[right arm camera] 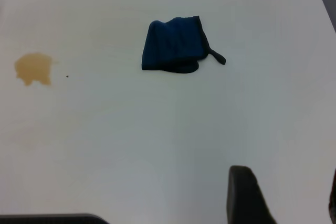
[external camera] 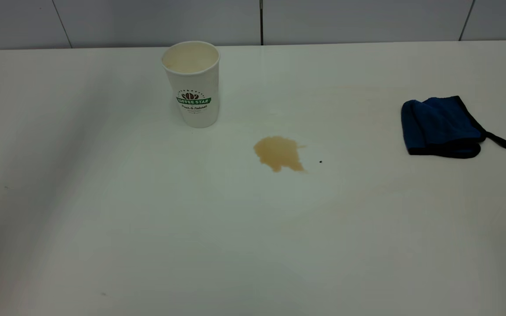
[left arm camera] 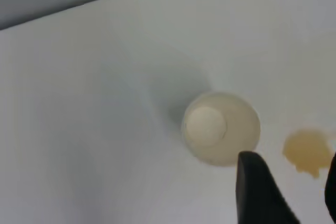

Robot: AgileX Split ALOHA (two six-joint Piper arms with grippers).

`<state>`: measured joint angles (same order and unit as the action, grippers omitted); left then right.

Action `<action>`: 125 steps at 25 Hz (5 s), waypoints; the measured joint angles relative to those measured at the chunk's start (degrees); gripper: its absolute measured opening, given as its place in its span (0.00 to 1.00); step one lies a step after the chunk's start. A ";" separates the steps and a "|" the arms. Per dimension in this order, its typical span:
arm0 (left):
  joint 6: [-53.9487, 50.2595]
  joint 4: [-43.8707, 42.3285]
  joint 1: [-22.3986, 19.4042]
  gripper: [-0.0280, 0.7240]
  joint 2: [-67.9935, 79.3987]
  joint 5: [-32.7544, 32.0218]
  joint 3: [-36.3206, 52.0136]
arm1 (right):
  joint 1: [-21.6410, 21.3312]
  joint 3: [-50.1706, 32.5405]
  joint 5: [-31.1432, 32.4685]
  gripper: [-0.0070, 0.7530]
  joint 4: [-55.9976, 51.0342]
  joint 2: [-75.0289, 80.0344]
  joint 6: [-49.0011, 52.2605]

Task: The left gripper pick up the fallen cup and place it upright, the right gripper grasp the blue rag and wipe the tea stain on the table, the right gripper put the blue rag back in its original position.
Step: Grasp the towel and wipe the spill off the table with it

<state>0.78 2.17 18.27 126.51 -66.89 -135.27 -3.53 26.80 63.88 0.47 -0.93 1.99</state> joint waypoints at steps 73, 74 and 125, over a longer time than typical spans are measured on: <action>0.47 -2.61 -19.80 0.47 -125.31 2.71 107.46 | 0.00 0.00 0.00 0.56 0.00 0.00 0.00; 0.47 -2.61 -19.80 0.47 -125.31 2.71 107.46 | 0.00 0.00 0.00 0.56 0.00 0.00 0.00; 0.47 -2.61 -19.80 0.47 -125.31 2.71 107.46 | 5.80 64.86 -7.86 0.96 -1.61 126.66 -5.82</action>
<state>1.26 -0.44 -1.53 1.20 -64.18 -27.81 2.27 91.66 56.02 -1.14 125.73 -3.83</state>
